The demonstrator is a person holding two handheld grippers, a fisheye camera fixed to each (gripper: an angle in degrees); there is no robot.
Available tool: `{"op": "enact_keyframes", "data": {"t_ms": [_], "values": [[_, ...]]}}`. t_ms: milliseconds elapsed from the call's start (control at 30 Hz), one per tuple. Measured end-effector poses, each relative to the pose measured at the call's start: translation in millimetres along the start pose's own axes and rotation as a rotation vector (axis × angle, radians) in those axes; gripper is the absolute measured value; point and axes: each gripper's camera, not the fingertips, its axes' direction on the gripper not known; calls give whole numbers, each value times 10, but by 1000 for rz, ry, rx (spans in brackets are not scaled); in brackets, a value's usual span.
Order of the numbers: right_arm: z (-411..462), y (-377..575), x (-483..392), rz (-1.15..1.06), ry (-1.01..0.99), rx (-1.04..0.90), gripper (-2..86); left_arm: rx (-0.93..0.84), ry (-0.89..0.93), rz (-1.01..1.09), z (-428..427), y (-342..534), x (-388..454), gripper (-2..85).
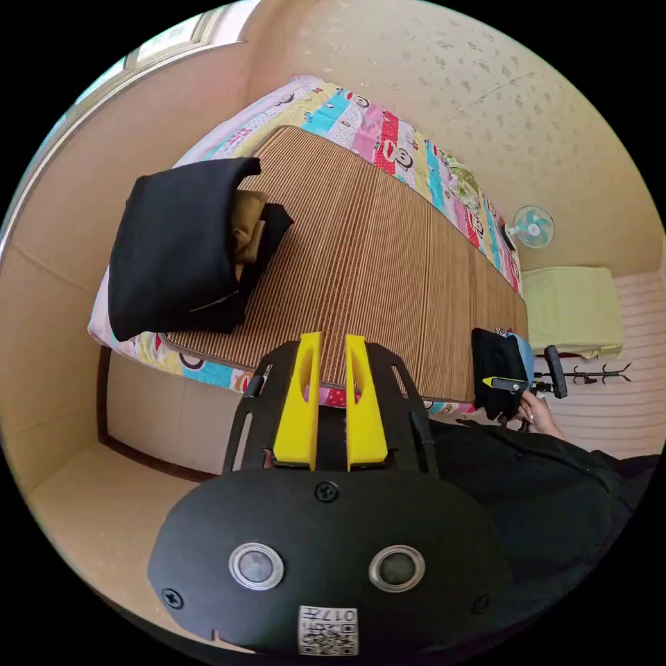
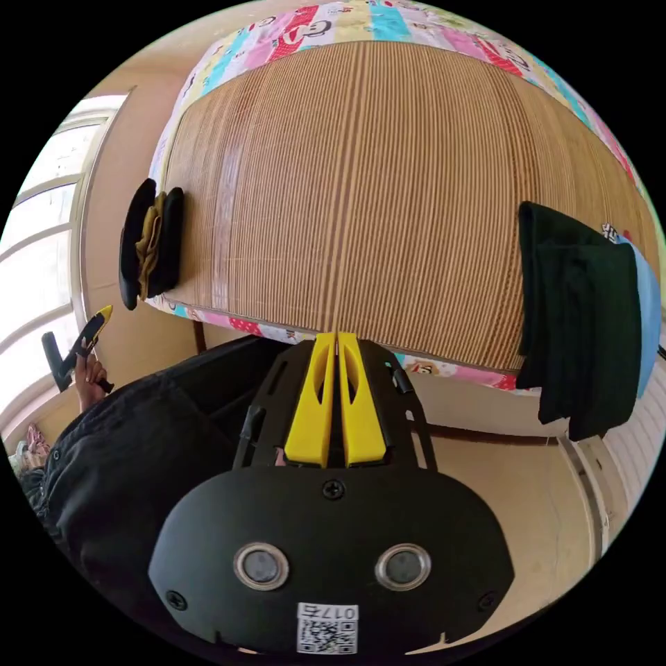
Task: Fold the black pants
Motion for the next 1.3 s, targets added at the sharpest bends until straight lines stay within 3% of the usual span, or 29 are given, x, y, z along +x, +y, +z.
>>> {"op": "enact_keyframes", "data": {"t_ms": [100, 167, 233, 333, 467, 733, 800, 867, 967, 1067, 1200, 1300], "values": [[-589, 530, 374, 127, 168, 262, 11, 94, -126, 301, 41, -208, 896, 47], [-809, 829, 641, 250, 205, 370, 15, 153, -101, 405, 76, -264, 1323, 34], [-922, 1098, 995, 410, 170, 413, 25, 185, 38, 456, 170, -331, 1760, 24], [-937, 1551, 1676, 636, -48, 439, 52, 174, 180, 444, 394, -366, 2229, 23], [-923, 2201, 2595, 932, -317, 542, 80, 139, 227, 429, 738, -281, 2738, 37], [-1034, 2351, 3721, 1037, -525, 599, 138, 0, 197, 440, 1648, -14, 3516, 45], [-1017, 2239, 3898, 996, -658, 603, 126, -13, 194, 413, 1804, 5, 3619, 46], [-1271, 2163, 3817, 910, -666, 669, 81, -19, 206, 378, 1939, 21, 3712, 47], [-2023, 2002, 3352, 577, -726, 834, 60, -15, 252, 351, 2126, 48, 3884, 50], [-2650, 1579, 2698, 175, -829, 865, 48, -17, 365, 388, 2353, 39, 4130, 80], [-2868, 679, 1914, -143, -980, 705, 40, -68, 396, 461, 2746, -54, 4512, 124], [-2629, 158, 1545, -179, -985, 471, 41, -89, 387, 466, 2943, -116, 4672, 124]]}}
